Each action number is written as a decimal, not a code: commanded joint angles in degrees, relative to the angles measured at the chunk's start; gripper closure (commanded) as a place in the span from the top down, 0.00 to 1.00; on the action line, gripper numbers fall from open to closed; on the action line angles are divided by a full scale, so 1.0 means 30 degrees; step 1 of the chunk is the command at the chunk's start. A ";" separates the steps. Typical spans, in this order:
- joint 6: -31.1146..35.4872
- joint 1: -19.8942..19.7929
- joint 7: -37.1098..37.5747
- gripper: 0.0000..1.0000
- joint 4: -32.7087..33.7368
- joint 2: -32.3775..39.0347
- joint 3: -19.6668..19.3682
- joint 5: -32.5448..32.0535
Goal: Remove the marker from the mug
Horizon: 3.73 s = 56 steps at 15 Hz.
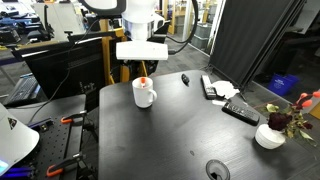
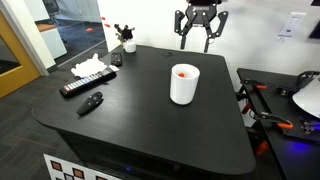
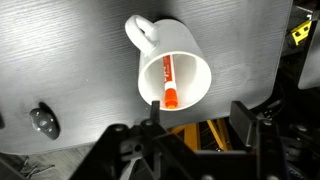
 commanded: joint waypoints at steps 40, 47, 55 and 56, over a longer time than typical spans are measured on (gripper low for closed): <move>0.5204 -0.0058 0.0944 0.38 -0.0776 0.2280 0.2388 -0.0184; 0.5408 -0.0103 0.0997 0.28 -0.0613 0.2663 0.2545 -0.0306; 0.5474 -0.0173 0.0831 0.26 -0.0099 0.3170 0.2725 -0.0187; 0.5453 -0.0187 0.0796 0.27 -0.0005 0.3261 0.2767 -0.0144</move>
